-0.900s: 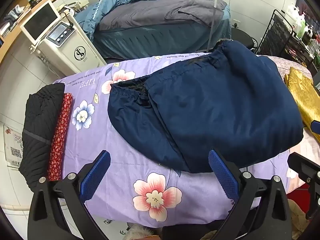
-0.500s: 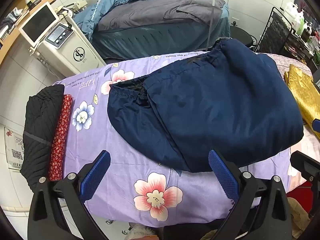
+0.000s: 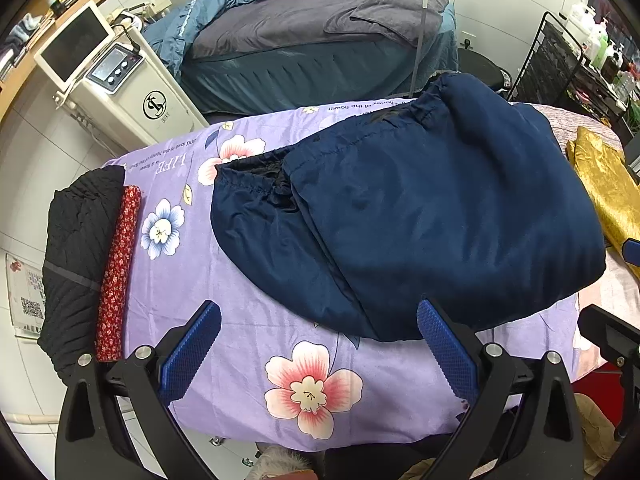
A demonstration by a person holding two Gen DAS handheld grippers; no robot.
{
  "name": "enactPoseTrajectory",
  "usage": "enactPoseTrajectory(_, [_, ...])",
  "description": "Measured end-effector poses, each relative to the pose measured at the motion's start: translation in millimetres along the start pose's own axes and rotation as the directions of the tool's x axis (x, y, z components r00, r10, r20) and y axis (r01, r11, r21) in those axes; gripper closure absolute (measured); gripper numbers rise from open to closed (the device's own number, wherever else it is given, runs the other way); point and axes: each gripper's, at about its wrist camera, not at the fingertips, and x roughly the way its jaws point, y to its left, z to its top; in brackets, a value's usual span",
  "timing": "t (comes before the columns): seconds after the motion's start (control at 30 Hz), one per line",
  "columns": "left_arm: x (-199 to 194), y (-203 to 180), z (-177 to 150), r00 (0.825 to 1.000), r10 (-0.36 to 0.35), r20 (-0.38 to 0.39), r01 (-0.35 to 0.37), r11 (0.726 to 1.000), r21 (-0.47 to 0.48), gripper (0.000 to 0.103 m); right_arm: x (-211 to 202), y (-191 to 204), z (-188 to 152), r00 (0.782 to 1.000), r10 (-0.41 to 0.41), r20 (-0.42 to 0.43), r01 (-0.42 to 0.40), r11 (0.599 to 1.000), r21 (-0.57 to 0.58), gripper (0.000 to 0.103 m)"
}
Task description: Fold large clothes
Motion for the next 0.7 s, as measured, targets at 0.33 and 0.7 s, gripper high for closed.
enactPoseTrajectory(0.33, [0.1, -0.1, 0.7, 1.0, 0.0, -0.007, 0.0, 1.0, -0.001, 0.006, 1.2, 2.6, -0.4, 1.0, 0.009, -0.006, -0.009, 1.0, -0.012, 0.006])
enactPoseTrajectory(0.7, [5.6, 0.9, 1.5, 1.0, 0.002, -0.021, -0.002, 1.0, -0.001, 0.006, 4.2, 3.6, 2.9, 1.0, 0.016, -0.012, -0.016, 1.0, -0.008, 0.006])
